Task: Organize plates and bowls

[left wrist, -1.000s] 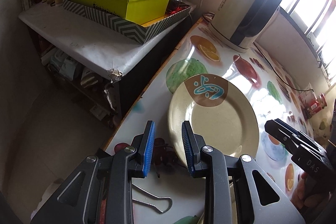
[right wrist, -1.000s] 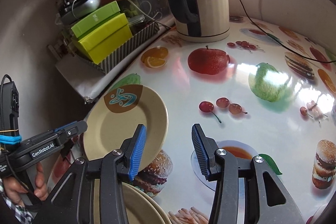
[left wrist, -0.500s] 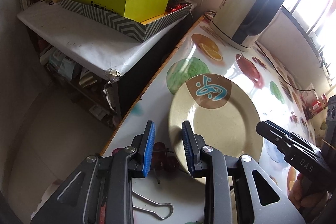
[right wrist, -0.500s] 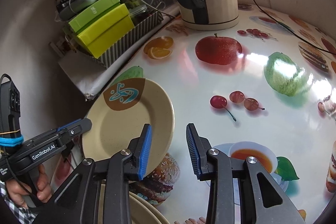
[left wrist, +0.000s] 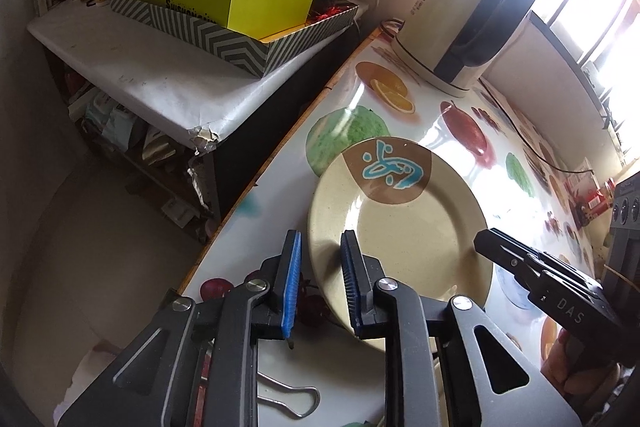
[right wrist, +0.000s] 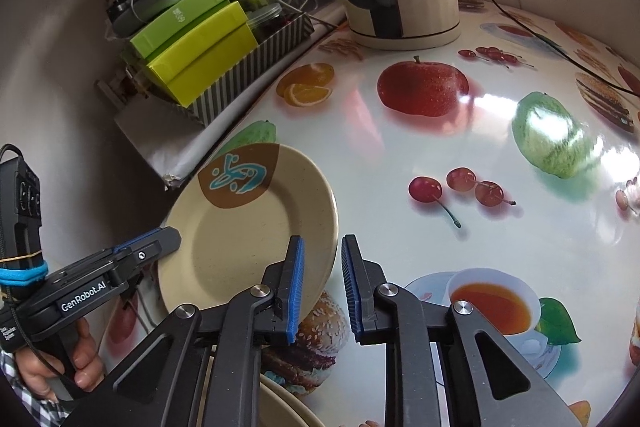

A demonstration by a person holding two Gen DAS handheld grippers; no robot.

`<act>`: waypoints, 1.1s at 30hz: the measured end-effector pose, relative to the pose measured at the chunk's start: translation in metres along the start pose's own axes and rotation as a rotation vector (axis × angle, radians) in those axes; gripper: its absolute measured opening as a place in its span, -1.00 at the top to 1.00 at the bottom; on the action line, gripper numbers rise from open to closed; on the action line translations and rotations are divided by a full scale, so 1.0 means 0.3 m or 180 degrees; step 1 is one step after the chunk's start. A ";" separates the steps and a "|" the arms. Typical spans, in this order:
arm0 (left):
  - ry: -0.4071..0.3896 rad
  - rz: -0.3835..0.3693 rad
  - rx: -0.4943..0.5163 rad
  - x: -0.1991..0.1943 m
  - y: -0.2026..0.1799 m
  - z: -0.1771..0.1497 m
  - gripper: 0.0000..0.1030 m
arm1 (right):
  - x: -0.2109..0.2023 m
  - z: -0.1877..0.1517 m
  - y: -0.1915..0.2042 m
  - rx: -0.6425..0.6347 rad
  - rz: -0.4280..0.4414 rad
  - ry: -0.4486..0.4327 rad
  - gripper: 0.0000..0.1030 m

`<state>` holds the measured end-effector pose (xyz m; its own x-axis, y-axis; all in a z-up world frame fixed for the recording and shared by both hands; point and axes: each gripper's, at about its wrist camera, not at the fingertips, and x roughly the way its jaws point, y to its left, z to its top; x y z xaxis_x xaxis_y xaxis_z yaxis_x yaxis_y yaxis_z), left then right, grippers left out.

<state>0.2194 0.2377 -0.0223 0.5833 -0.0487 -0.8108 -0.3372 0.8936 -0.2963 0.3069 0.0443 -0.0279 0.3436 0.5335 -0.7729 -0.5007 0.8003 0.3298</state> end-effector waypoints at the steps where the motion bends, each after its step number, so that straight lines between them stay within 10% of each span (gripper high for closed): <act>1: -0.0005 0.0006 0.0013 0.000 -0.003 0.001 0.65 | 0.001 0.000 0.001 -0.0002 -0.0002 0.0004 0.67; 33: -0.0128 -0.0002 0.0048 -0.036 -0.019 0.015 0.70 | -0.038 0.002 -0.005 0.0057 0.0034 -0.0122 0.69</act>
<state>0.2185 0.2351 -0.0096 0.6129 -0.0314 -0.7896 -0.3258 0.9003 -0.2887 0.3042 0.0371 -0.0193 0.3687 0.5517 -0.7481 -0.4902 0.7992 0.3479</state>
